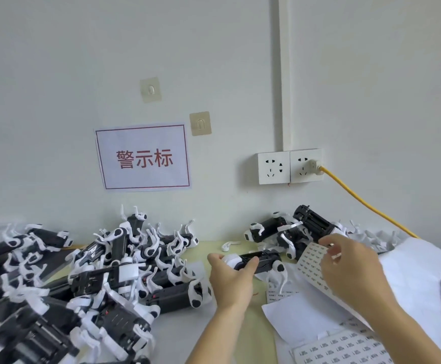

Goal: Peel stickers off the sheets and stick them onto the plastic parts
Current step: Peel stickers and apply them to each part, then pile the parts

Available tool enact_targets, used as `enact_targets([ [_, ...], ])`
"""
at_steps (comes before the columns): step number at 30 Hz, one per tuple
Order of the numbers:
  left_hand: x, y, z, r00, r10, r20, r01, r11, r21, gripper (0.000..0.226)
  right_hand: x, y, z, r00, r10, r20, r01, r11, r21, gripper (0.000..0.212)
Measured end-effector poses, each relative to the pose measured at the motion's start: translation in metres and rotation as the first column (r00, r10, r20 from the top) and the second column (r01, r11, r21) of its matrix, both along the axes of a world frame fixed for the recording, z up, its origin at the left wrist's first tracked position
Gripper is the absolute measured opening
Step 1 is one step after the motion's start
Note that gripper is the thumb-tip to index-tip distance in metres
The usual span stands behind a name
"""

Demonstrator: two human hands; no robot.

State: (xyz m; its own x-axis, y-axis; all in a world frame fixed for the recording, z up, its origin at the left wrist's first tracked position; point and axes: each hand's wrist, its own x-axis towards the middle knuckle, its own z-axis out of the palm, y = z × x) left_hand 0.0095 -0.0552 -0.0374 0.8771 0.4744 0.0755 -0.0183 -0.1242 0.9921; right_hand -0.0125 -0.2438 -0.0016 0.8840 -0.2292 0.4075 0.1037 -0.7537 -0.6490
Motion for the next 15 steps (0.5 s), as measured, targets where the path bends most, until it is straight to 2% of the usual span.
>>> enact_targets([
  [3, 0.003, 0.005, -0.002, 0.997, -0.071, 0.008, 0.07, 0.993, 0.093, 0.052, -0.001, -0.009, -0.001, 0.993, -0.114, -0.004, 0.113, 0.99, -0.081, 0.049],
  [5, 0.002, 0.003, -0.001, 0.993, -0.117, -0.008, 0.117, 0.981, 0.154, 0.044, 0.0, -0.012, -0.003, 0.981, -0.179, -0.079, 0.163, 0.971, -0.174, 0.055],
  [9, 0.001, 0.003, -0.002, 0.991, -0.136, 0.001, 0.13, 0.949, 0.286, 0.031, 0.001, -0.01, -0.009, 0.943, -0.252, -0.218, 0.177, 0.933, -0.313, 0.053],
  [13, -0.001, 0.003, -0.004, 0.99, -0.133, 0.042, 0.104, 0.907, 0.408, 0.037, 0.004, -0.01, -0.017, 0.945, -0.277, -0.172, 0.213, 0.924, -0.318, 0.053],
  [15, 0.0, 0.002, -0.002, 0.987, -0.115, 0.112, 0.042, 0.859, 0.51, 0.04, 0.003, -0.009, -0.018, 0.962, -0.239, -0.135, 0.205, 0.952, -0.227, 0.049],
])
